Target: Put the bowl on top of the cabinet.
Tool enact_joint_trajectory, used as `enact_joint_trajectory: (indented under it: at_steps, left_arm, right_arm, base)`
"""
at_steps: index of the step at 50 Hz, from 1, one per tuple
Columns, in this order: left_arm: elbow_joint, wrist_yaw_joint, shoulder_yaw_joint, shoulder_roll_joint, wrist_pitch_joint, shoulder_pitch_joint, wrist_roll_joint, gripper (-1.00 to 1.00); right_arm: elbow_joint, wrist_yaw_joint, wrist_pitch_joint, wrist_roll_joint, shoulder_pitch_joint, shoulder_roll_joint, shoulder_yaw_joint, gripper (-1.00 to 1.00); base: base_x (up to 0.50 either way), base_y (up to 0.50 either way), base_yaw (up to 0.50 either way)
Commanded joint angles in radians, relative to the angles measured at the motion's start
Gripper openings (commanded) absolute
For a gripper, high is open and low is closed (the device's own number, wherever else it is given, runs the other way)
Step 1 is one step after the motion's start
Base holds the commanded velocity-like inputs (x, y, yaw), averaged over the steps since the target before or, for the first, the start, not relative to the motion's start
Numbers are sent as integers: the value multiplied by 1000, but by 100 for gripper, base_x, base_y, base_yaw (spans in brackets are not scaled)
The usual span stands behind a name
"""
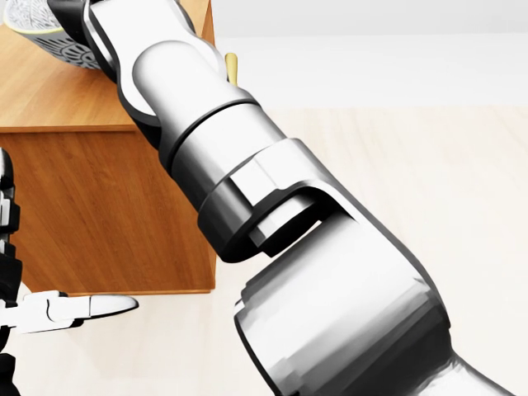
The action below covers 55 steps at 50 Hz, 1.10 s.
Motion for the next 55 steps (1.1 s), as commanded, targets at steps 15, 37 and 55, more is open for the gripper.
enact_joint_trajectory:
  at_steps: [15, 37, 55]
  left_arm:
    - [74, 3, -29, -13, 0, 9, 14, 100]
    - [60, 3, -40, -17, 0, 14, 19, 100]
    - [51, 2, -46, -19, 0, 22, 23, 100]
  right_arm:
    - [45, -26, 0, 118, 68, 11, 44, -59]
    - [2, -80, 0, 204, -190, 43, 19, 100]
    - [-172, 4, 0, 431, -326, 118, -15, 100]
  base:
    - [0, 0, 0]
    - [0, 0, 0]
    - [0, 0, 0]
